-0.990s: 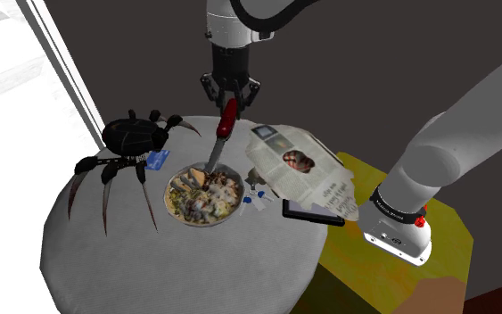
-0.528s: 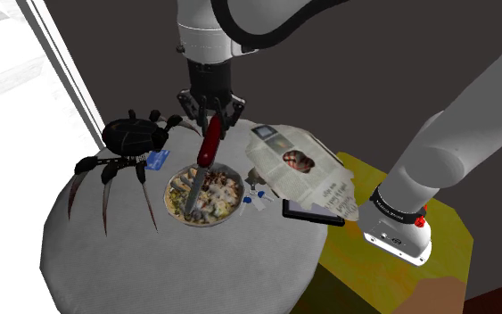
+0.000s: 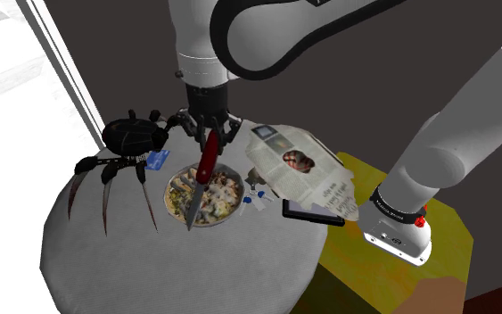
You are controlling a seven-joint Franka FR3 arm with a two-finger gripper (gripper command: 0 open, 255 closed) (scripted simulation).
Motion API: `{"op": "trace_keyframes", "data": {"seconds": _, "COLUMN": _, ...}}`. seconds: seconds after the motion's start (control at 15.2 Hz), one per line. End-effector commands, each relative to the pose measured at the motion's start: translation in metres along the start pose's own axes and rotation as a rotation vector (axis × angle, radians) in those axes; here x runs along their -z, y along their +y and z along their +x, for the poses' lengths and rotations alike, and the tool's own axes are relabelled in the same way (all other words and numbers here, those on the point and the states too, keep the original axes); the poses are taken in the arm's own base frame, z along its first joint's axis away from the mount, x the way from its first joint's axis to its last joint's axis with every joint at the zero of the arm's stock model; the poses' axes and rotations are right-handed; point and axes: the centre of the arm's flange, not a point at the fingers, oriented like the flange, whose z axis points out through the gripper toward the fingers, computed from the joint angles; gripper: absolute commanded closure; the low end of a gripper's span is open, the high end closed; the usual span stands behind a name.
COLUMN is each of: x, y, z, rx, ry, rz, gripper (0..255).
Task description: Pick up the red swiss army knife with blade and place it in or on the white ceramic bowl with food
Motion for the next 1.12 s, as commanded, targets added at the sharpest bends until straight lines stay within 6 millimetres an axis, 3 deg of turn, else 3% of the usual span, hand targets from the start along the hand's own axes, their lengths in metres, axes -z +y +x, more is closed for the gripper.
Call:
{"op": "trace_keyframes", "data": {"seconds": 0.0, "x": -0.010, "y": 0.000, "z": 0.000, "rx": 0.000, "ry": 0.000, "rz": 0.001, "gripper": 255}}
{"op": "trace_keyframes", "data": {"seconds": 0.33, "x": -0.040, "y": 0.001, "z": 0.000, "rx": 0.000, "ry": 0.000, "rz": 0.001, "gripper": 255}}
{"op": "trace_keyframes", "data": {"seconds": 0.86, "x": -0.040, "y": 0.001, "z": 0.000, "rx": 0.000, "ry": 0.000, "rz": 0.001, "gripper": 255}}
{"op": "trace_keyframes", "data": {"seconds": 0.92, "x": -0.040, "y": 0.001, "z": 0.000, "rx": 0.000, "ry": 0.000, "rz": 0.001, "gripper": 0}}
{"op": "trace_keyframes", "data": {"seconds": 1.06, "x": -0.040, "y": 0.001, "z": 0.000, "rx": 0.000, "ry": 0.000, "rz": 0.001, "gripper": 0}}
